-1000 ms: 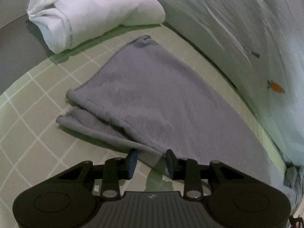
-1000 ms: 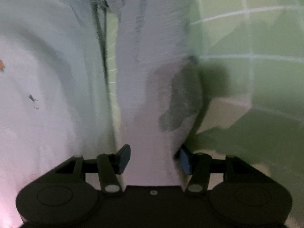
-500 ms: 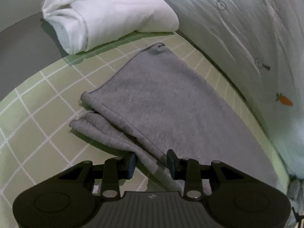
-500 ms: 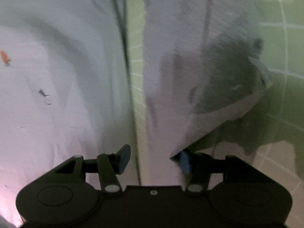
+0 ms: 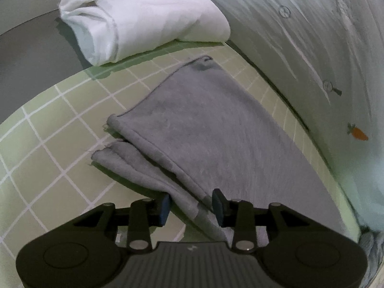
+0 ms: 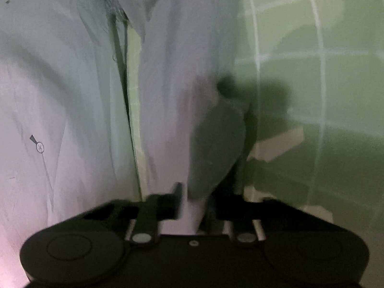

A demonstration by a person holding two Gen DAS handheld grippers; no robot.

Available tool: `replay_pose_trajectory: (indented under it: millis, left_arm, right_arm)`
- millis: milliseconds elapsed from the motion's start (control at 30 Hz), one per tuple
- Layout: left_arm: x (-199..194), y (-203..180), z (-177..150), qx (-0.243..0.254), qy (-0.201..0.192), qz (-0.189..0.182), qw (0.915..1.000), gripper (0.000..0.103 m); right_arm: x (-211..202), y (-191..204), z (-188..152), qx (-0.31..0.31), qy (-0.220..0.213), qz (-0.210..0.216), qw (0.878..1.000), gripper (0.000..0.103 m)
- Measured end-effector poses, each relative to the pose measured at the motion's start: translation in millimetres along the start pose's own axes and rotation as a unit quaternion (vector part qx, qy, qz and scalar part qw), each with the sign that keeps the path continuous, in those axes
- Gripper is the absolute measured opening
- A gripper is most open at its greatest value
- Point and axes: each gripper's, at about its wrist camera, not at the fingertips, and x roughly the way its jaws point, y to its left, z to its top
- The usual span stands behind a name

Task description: Fold clothes

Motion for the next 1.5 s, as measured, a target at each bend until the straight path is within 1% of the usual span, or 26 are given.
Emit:
replay_pose_trajectory:
  millis: [67,133,200,267,333,400,433,567,633,733,800,900,1067,1100,1133,1167,1233,1300,1333,1467,1500]
  left_arm:
    - [-2.3,6.3,0.3,-0.016,-0.007,0.0,0.9998,0.039]
    - [-6.2,14.4,0.9,-0.035,-0.016,0.004,0.9993,0.038]
    - [-10.7,22.1,1.9,-0.052,-0.024,0.01,0.9983,0.036]
    - [-18.1,29.6,4.0,-0.072,-0.038,0.005,0.9967,0.036]
    - [-25.3,36.4,6.6,-0.095,-0.055,-0.019,0.9938,0.036]
    - [-27.7,40.0,11.3,-0.112,-0.067,-0.039,0.9907,0.036]
    - [-26.6,40.6,13.8,-0.114,-0.068,-0.045,0.9902,0.036]
    - [-14.6,32.2,24.3,-0.104,-0.063,-0.045,0.9915,0.036]
    - [-8.3,28.2,27.0,-0.104,-0.055,-0.034,0.9925,0.036]
    - [1.1,22.6,27.9,-0.102,-0.026,0.006,0.9944,0.036]
    - [0.6,21.4,24.8,-0.102,-0.017,0.003,0.9946,0.037]
    - [0.7,25.8,20.6,-0.117,-0.011,-0.01,0.993,0.038]
    - [4.8,31.8,26.5,-0.147,-0.02,-0.022,0.9888,0.038]
    - [6.0,32.3,27.8,-0.15,-0.025,-0.023,0.9881,0.033]
    - [7.2,32.8,29.1,-0.153,-0.03,-0.023,0.9874,0.027]
    - [8.0,32.8,29.6,-0.159,-0.034,-0.022,0.9864,0.0]
    - [5.5,30.8,29.3,-0.167,-0.043,-0.018,0.9848,0.001]
    - [-0.2,25.5,29.5,-0.159,-0.056,-0.02,0.9855,0.001]
    - [-3.7,22.1,31.1,-0.148,-0.058,-0.018,0.9872,0.001]
    - [-31.6,12.3,40.9,-0.09,-0.093,-0.015,0.9915,0.001]
    - [-39.3,13.5,42.2,-0.088,-0.099,-0.025,0.9908,0.001]
  right_arm:
    - [-8.0,5.8,2.8,-0.021,-0.023,-0.021,0.999,0.003]
    - [-18.9,6.9,10.0,-0.042,-0.045,-0.042,0.997,0.003]
    - [-22.6,2.1,16.4,-0.06,-0.039,-0.062,0.996,0.003]
    - [-20.4,5.0,15.3,-0.086,-0.033,-0.073,0.993,0.003]
    - [-19.2,10.6,13.0,-0.109,-0.035,-0.082,0.99,0.003]
    - [-17.3,14.2,13.0,-0.118,-0.036,-0.088,0.989,0.001]
    - [-16.6,15.2,13.7,-0.119,-0.035,-0.089,0.988,0.001]
    - [-16.1,15.8,18.3,-0.111,-0.031,-0.086,0.99,0.001]
    - [-16.3,16.0,20.0,-0.107,-0.031,-0.085,0.99,0.001]
    - [-16.4,16.5,22.9,-0.101,-0.03,-0.084,0.991,0.001]
    - [-16.9,15.8,24.8,-0.093,-0.029,-0.081,0.992,0.001]
    - [-17.8,13.8,27.5,-0.081,-0.028,-0.075,0.993,0.001]
    - [-17.4,12.3,31.4,-0.05,-0.023,-0.065,0.996,0.001]
    - [-15.1,12.9,29.9,-0.043,-0.021,-0.063,0.997,0.001]
    - [-15.1,12.6,26.8,-0.041,-0.02,-0.061,0.997,0.001]
    - [-16.9,11.8,22.3,-0.041,-0.021,-0.06,0.997,0.001]
    - [-22.3,8.5,13.5,-0.046,-0.024,-0.059,0.997,0.001]
    - [-29.6,6.8,9.7,-0.063,-0.034,-0.062,0.995,0.002]
    - [-37.1,5.1,10.3,-0.07,-0.04,-0.065,0.995,0.002]
    - [-57.9,6.9,13.5,-0.078,-0.07,-0.062,0.993,0.002]
    - [-59.6,11.9,12.8,-0.087,-0.076,-0.06,0.991,0.002]
